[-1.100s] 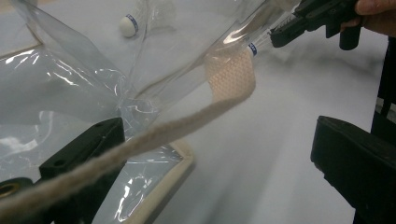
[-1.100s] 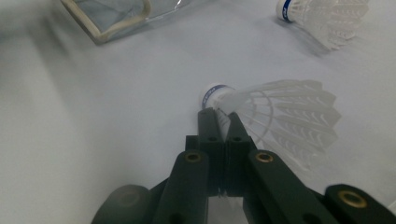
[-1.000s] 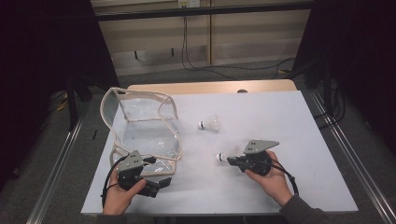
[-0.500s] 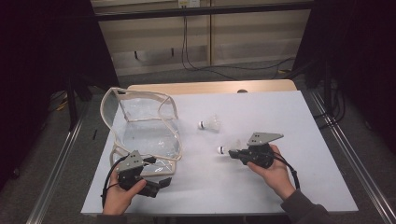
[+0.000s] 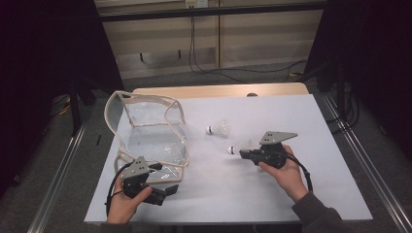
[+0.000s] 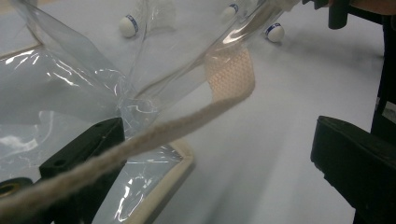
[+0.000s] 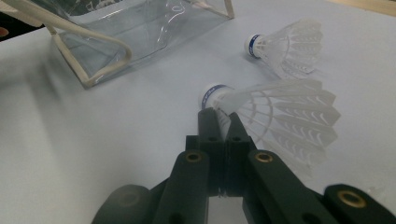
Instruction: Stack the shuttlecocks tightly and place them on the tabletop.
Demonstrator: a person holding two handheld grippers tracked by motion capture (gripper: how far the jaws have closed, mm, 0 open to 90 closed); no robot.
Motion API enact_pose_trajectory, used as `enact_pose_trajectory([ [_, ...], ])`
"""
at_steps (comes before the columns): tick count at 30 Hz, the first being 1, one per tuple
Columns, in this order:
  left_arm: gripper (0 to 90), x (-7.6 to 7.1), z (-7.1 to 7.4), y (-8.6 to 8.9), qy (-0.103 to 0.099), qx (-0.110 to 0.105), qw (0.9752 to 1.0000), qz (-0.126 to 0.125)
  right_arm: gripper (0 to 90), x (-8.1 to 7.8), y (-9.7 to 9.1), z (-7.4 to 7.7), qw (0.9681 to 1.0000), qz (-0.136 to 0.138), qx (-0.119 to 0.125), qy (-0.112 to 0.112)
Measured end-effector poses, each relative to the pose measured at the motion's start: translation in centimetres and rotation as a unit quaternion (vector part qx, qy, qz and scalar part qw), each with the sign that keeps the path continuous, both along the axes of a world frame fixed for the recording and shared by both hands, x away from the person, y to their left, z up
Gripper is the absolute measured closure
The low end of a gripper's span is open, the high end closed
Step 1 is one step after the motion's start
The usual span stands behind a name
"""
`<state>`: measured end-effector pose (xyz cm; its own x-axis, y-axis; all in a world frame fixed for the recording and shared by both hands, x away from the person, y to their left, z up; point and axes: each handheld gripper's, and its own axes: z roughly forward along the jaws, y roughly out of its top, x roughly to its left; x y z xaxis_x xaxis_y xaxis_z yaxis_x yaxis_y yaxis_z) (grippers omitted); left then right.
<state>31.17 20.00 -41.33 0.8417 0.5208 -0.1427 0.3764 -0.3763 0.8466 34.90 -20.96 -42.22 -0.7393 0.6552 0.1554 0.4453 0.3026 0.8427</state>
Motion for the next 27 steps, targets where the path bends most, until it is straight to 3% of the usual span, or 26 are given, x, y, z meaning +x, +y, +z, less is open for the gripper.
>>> enact_pose_trajectory([
  [14, 3.5, 0.0, 0.0, 0.0, -0.001, -0.001, 1.0000, 0.000, 89.6, 1.1, 0.0, 0.6, 0.9999, 0.000, 0.012, 0.004],
  [27, 3.8, -0.1, 0.3, 0.2, 0.002, -0.009, 1.0000, 0.000, 89.8, 2.0, 0.3, 1.5, 0.9999, 0.002, 0.010, 0.002],
])
